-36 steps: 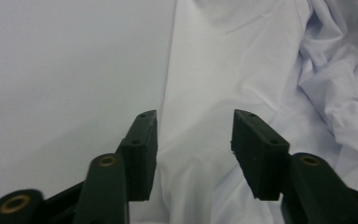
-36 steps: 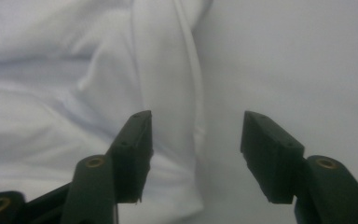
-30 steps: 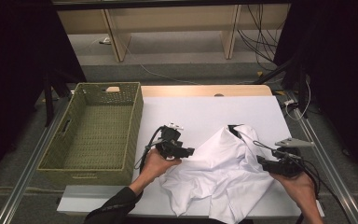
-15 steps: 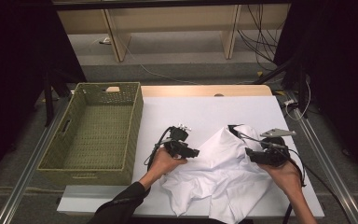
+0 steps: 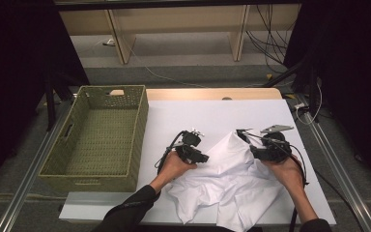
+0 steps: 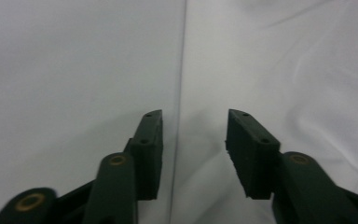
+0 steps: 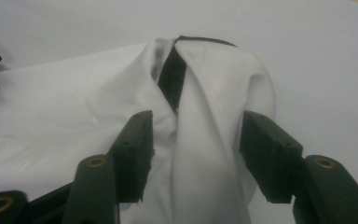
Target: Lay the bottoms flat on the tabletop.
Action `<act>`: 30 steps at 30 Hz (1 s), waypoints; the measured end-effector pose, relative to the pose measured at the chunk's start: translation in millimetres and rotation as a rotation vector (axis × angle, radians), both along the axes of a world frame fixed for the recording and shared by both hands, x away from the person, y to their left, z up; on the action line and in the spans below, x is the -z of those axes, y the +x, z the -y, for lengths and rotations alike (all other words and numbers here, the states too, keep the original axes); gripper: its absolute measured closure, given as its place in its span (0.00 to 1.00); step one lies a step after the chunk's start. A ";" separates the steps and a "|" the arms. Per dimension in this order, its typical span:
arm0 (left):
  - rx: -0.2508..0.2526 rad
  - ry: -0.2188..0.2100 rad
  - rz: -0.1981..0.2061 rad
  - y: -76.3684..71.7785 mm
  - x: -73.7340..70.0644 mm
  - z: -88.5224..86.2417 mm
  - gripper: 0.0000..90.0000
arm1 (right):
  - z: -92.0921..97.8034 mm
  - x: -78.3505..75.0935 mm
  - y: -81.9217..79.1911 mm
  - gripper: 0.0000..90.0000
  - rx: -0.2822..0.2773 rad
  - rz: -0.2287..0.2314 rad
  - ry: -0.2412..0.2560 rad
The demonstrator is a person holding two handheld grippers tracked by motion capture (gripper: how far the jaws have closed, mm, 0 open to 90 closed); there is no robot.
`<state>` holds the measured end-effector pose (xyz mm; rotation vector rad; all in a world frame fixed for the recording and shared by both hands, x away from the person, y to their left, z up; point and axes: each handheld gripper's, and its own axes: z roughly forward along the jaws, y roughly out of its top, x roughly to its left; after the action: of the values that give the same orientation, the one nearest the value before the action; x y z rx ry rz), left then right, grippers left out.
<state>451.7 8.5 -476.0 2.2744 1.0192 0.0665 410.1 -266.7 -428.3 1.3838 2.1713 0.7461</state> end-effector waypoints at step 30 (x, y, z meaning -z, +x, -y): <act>-0.072 0.071 0.074 -21.4 -9.7 -49.8 0.99 | 72.6 2.2 -31.0 0.96 0.118 -0.018 0.057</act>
<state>430.3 58.3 -466.3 2.2804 1.0753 0.2187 379.1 -339.4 -430.5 1.5379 2.0755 0.7589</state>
